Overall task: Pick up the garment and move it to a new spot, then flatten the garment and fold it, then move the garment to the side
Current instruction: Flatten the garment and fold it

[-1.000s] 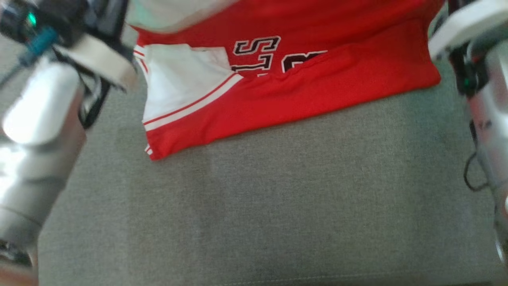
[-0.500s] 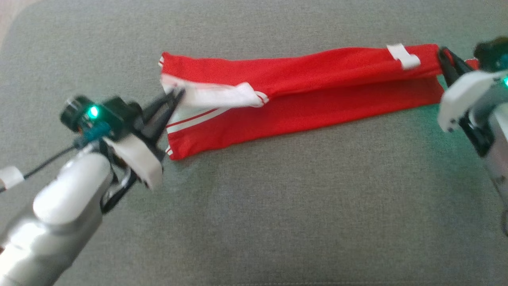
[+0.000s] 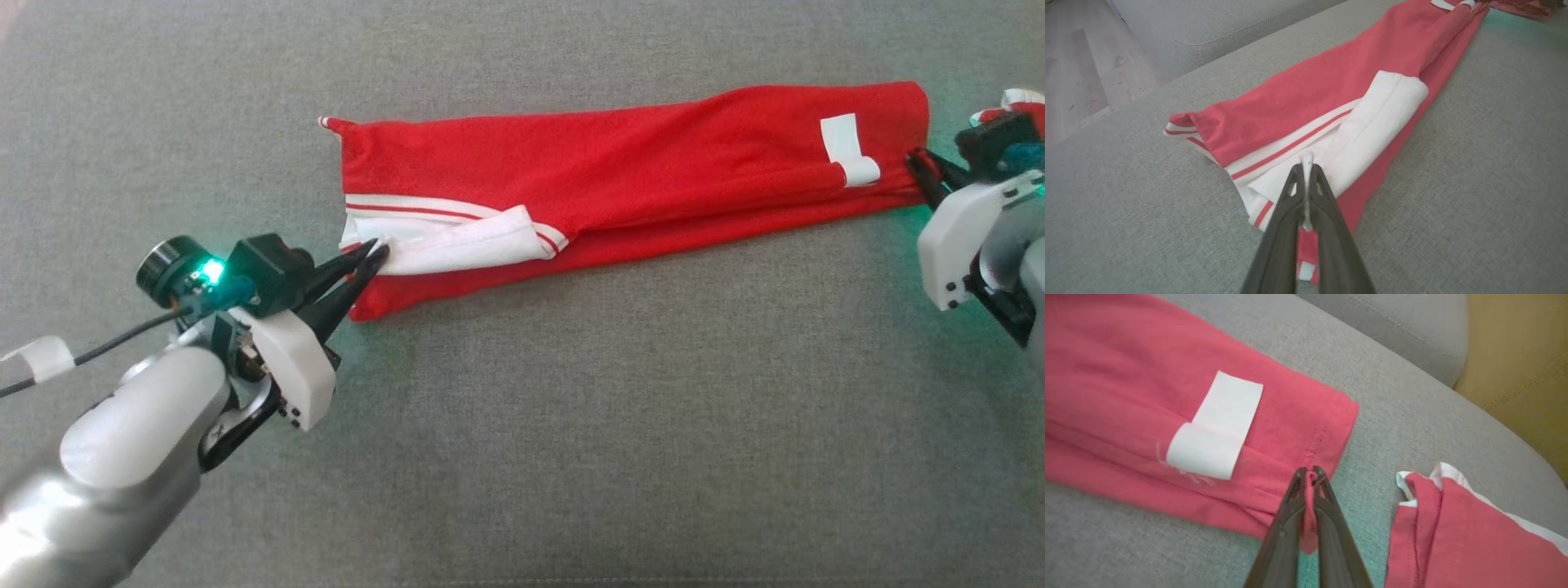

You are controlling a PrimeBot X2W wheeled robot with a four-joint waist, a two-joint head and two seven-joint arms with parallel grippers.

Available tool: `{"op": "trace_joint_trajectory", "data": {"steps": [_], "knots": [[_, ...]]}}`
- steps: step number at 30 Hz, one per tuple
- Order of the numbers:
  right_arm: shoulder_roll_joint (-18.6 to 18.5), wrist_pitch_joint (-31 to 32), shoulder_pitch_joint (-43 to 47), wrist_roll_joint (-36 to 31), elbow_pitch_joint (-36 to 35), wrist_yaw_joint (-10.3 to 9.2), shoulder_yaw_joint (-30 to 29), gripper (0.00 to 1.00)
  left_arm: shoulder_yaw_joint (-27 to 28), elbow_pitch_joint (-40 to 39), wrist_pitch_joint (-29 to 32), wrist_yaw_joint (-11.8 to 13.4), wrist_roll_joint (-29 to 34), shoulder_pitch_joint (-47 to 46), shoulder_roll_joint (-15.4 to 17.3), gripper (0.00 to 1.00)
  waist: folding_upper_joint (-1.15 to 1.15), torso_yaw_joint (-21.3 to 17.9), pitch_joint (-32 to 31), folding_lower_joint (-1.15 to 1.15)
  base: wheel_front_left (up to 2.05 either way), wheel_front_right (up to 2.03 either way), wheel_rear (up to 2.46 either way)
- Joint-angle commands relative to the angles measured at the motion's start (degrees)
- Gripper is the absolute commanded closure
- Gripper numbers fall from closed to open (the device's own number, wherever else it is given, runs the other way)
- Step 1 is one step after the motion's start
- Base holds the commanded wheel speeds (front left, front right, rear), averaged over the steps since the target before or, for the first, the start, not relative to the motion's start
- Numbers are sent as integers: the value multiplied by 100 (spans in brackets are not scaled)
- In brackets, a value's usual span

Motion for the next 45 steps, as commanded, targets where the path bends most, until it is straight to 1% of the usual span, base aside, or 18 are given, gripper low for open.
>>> {"op": "trace_joint_trajectory", "data": {"steps": [1,3,4,5,6,11,16,21,23,24,25,26,27,28,32,35,40,45], "knots": [[-186,29,-120,12,-87,-5,138,100,180,-83,9,20,25,-282,206,100,0,-9,19,0,0,0,0],[-214,119,-165,56,-19,-5,265,100,127,-46,37,19,26,-299,165,100,0,-17,26,0,0,0,0],[-225,95,-206,75,5,-5,290,60,89,-19,78,18,33,-308,151,100,0,-23,27,0,0,0,0],[-215,74,-246,160,45,-5,250,0,80,13,98,33,33,-315,140,80,0,-30,23,0,0,0,0],[-187,31,-281,266,69,-5,195,0,97,44,80,84,37,-322,120,0,0,-38,14,0,0,0,0],[14,-390,-368,1149,71,-5,-408,0,359,169,-329,490,11,-359,-62,0,0,-76,-113,0,0,0,0],[235,-1053,-287,1929,-68,-5,-1026,0,988,273,-1255,1053,-277,-301,-421,0,0,-97,-294,0,0,0,0],[701,-1414,16,2236,-494,-5,-1535,0,1909,122,-1659,1667,-445,61,-743,0,0,-166,-534,0,0,0,0],[884,-1437,197,2129,-795,-5,-1785,0,2476,-269,-1667,1901,-225,345,-908,0,0,-188,-610,0,0,0,0],[1091,-1440,488,1920,-1193,-5,-2324,0,3092,-700,-1669,2066,27,791,-1158,0,0,-207,-694,0,0,0,0],[1091,-1440,488,1920,-1193,-5,-2324,0,3092,-700,-1669,2066,27,791,-1158,0,0,-207,-694,0,0,0,0],[1356,-1442,894,1491,-1606,-5,-2804,0,3489,-992,-1670,2058,381,1284,-1342,0,0,-237,-761,0,0,0,0],[1356,-1442,894,1491,-1606,-5,-2804,0,3489,-992,-1670,2058,381,1284,-1342,0,0,-237,-761,0,0,0,0],[1521,-1442,1127,1256,-1814,-5,-3029,0,3686,-1075,-1670,2027,496,1515,-1458,0,0,-250,-794,0,0,0,0],[2239,-1443,2087,329,-2583,-5,-3741,0,4179,-1182,-1671,1784,925,2279,-1845,0,0,-302,-922,0,0,0,0],[2587,-1443,2718,-158,-2993,-5,-3985,0,4434,-1134,-1671,1629,1114,2709,-2146,0,0,-323,-968,0,0,0,0],[2765,-1444,3325,-300,-3279,-5,-4029,0,4837,-1032,-1671,1340,1387,3082,-2571,0,0,-350,-932,0,0,0,0],[2782,-1444,3313,-197,-3415,-5,-4090,0,5036,-984,-1671,1047,1691,3052,-2766,0,0,-312,-725,0,0,0,0]]}}
